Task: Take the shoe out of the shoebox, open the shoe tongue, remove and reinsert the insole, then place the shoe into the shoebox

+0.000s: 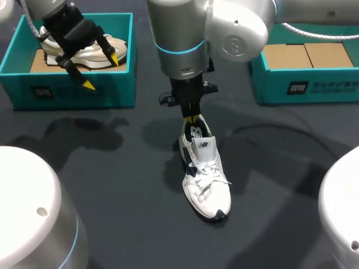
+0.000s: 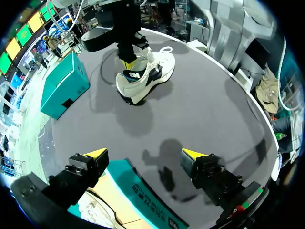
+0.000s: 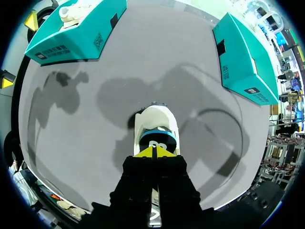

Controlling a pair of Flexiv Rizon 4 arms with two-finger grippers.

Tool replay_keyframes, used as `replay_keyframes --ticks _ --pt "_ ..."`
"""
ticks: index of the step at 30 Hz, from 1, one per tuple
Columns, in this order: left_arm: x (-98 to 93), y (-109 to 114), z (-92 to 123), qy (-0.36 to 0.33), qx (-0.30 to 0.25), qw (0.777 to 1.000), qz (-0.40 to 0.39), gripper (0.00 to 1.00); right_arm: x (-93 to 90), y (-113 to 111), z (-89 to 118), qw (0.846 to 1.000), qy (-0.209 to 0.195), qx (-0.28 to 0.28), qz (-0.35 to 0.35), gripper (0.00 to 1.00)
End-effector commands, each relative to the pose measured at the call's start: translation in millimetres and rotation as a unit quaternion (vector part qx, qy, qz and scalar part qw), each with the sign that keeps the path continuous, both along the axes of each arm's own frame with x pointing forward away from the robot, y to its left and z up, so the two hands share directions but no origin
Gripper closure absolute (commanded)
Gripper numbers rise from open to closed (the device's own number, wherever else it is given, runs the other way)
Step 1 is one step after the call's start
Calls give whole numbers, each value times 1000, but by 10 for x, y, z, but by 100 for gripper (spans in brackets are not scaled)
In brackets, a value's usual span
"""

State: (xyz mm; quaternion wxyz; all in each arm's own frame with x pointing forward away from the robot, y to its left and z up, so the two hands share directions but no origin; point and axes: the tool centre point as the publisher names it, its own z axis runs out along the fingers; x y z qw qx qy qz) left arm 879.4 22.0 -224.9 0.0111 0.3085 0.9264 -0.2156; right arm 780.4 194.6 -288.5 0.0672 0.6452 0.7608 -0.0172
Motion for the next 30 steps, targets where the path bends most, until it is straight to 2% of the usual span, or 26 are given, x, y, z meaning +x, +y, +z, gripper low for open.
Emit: replay_keyframes --ticks 1,9,16,27,30 --pt "-3 4 1 -1 1 1000 0 0 13 -14 -52 1000 -1 -2 -6 100" --pt "-3 4 1 -1 1 1000 0 0 80 -112 -254 999 -41 -29 -19 100" --pt "-3 4 1 -1 1 1000 0 0 139 -131 -484 996 -59 -72 -19 100" --pt "-3 4 1 -1 1 1000 0 0 146 -208 -860 997 -32 -60 -18 100" --pt "-3 4 1 -1 1 1000 0 0 117 -219 -840 998 -33 -55 -21 100"
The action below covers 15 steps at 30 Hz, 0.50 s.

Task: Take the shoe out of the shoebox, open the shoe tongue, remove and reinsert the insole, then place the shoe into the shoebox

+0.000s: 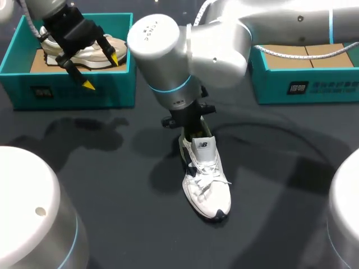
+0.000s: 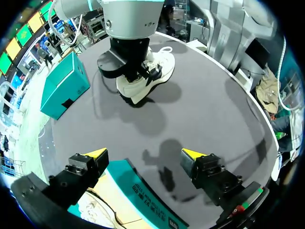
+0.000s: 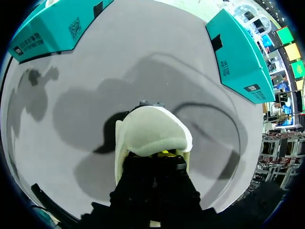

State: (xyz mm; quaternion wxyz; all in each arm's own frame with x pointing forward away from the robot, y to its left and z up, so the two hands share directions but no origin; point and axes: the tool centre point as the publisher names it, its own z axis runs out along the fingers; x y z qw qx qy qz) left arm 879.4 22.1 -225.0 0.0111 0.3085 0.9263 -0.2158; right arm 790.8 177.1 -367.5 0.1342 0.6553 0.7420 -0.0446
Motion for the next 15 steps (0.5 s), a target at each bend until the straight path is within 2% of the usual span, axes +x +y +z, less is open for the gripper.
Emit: replay_keyframes --ticks 1,5,9,12,15 --pt "-2 2 2 -1 1 1000 0 0 -2 -37 10 1000 -2 6 -1 100" --pt "-2 2 2 -1 1 1000 0 0 -12 -50 196 1000 -17 20 -3 100" --pt "-2 2 2 -1 1 1000 0 0 -13 -107 323 998 -10 67 -17 100" --pt "-2 2 2 -1 1 1000 0 0 -6 -138 335 996 -6 90 -13 100" --pt "-2 2 2 -1 1 1000 0 0 37 -134 244 996 -4 94 0 100"
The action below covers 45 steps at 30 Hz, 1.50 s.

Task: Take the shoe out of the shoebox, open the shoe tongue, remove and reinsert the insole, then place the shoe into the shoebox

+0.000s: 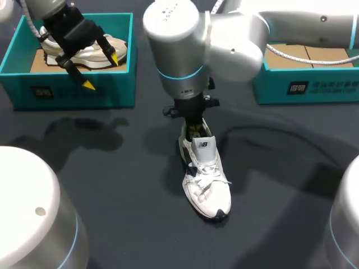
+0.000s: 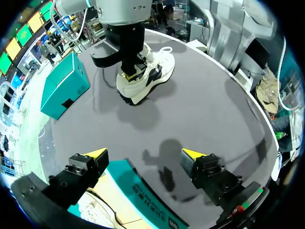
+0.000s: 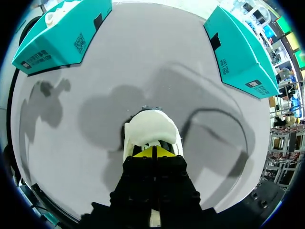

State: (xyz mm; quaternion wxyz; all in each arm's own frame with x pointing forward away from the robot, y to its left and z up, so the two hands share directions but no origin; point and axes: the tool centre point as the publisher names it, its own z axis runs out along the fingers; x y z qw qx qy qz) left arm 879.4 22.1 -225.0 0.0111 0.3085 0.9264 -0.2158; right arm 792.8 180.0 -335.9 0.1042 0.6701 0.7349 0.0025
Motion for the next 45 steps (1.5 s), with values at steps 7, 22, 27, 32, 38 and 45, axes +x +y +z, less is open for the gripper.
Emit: replay_keyframes --ticks 7,22,27,32,38,45 --pt "-2 2 2 -1 1 1000 0 0 131 -32 -410 998 13 44 48 100" --pt "-2 2 2 -1 1 1000 0 0 -74 118 -550 996 65 -6 57 100" --pt "-2 2 2 -1 1 1000 0 0 -74 104 -251 996 60 -22 58 100" --pt "-2 2 2 -1 1 1000 0 0 -67 -2 -212 996 59 -42 60 100" --pt "-2 2 2 -1 1 1000 0 0 -42 -128 -373 994 73 -30 80 100" --pt "-2 2 2 -1 1 1000 0 0 -99 -135 -651 989 108 13 103 100"
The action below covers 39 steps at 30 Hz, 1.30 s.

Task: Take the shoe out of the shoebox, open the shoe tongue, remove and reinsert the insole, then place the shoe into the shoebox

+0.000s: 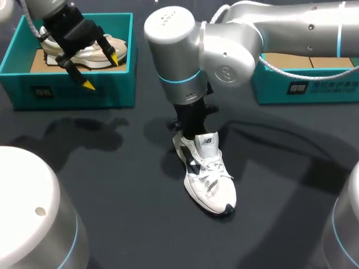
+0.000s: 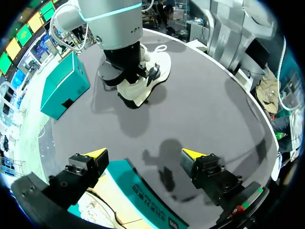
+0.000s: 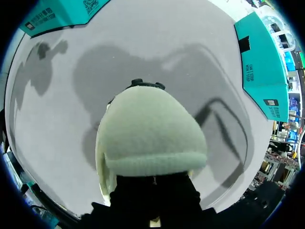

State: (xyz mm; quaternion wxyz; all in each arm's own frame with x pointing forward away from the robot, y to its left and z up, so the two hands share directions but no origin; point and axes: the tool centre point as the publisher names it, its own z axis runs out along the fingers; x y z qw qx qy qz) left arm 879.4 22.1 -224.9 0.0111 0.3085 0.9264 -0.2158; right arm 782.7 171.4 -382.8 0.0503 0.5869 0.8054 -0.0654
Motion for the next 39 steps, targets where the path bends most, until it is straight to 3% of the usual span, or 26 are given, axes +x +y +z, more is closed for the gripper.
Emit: replay_keyframes --ticks 1,10,15,22,27,32,38,39 --pt "-2 2 2 -1 1 1000 0 0 -30 -50 -202 999 23 39 -4 100" --pt "-2 2 2 -1 1 1000 0 0 -287 -39 -57 998 40 45 -23 100" --pt "-2 2 2 -1 1 1000 0 0 -222 -6 164 998 45 49 -6 100" --pt "-2 2 2 -1 1 1000 0 0 -120 23 335 994 82 68 31 100" --pt "-2 2 2 -1 1 1000 0 0 -179 8 348 991 107 74 38 77" --pt "-2 2 2 -1 1 1000 0 0 -258 25 349 988 132 78 33 68" --pt "-2 2 2 -1 1 1000 0 0 -343 86 381 987 141 74 28 50" --pt "-2 2 2 -1 1 1000 0 0 -358 94 395 987 141 73 27 44"
